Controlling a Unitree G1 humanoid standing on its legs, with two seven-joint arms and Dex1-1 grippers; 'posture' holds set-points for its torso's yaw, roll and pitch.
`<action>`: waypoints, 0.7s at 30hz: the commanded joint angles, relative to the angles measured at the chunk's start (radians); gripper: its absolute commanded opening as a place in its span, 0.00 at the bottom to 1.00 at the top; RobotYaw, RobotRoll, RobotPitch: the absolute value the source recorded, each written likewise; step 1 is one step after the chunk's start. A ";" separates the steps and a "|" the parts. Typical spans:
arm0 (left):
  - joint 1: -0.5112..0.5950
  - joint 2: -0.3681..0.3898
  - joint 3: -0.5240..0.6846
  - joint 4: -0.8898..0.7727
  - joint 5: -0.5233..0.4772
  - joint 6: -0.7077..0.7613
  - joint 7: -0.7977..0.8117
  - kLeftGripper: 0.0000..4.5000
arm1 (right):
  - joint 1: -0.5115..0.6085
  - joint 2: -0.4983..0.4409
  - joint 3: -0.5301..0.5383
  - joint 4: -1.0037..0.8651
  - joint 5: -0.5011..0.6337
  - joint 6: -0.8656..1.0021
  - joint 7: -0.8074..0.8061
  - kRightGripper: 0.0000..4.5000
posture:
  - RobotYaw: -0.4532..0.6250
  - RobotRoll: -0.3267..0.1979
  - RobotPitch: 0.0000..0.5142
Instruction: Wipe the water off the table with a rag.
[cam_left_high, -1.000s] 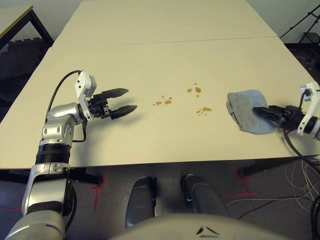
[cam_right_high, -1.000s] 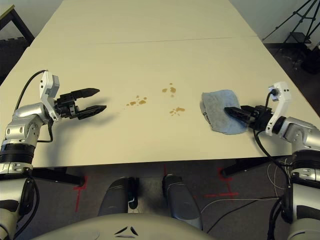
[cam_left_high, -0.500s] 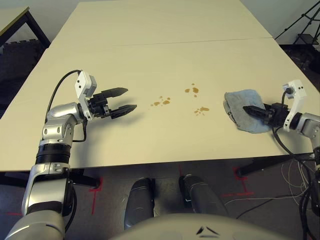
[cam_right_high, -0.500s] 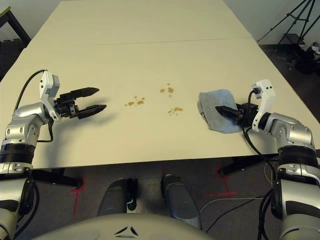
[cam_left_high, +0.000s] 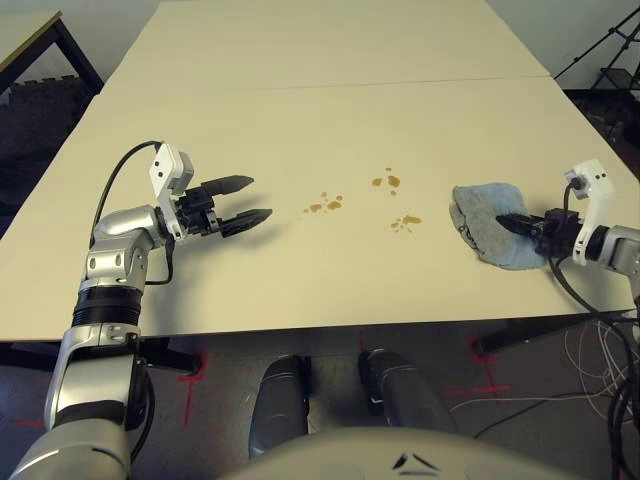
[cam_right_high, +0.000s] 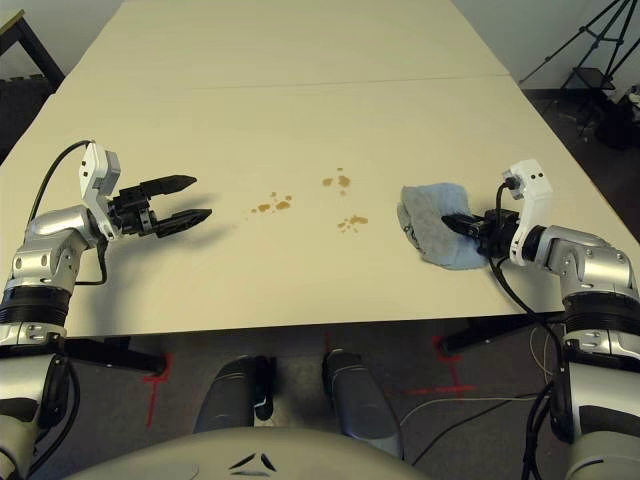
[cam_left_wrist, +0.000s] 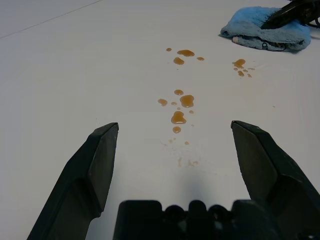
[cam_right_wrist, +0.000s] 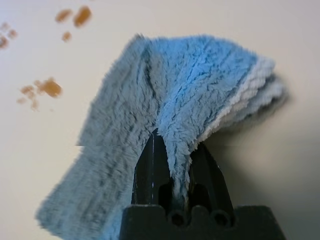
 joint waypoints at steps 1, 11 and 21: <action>-0.014 -0.002 -0.007 0.029 0.019 -0.015 -0.002 1.00 | -0.041 -0.006 -0.050 -0.109 0.059 0.054 -0.031 0.01 | 0.25 0.62 0.23; -0.022 0.004 -0.013 0.049 0.024 -0.024 -0.017 1.00 | -0.119 0.090 -0.049 -0.254 0.118 0.148 -0.168 0.01 | 0.25 0.62 0.23; -0.009 0.010 -0.008 0.041 0.028 -0.025 -0.020 1.00 | -0.056 0.096 0.017 -0.262 0.095 0.195 -0.184 0.01 | 0.26 0.62 0.23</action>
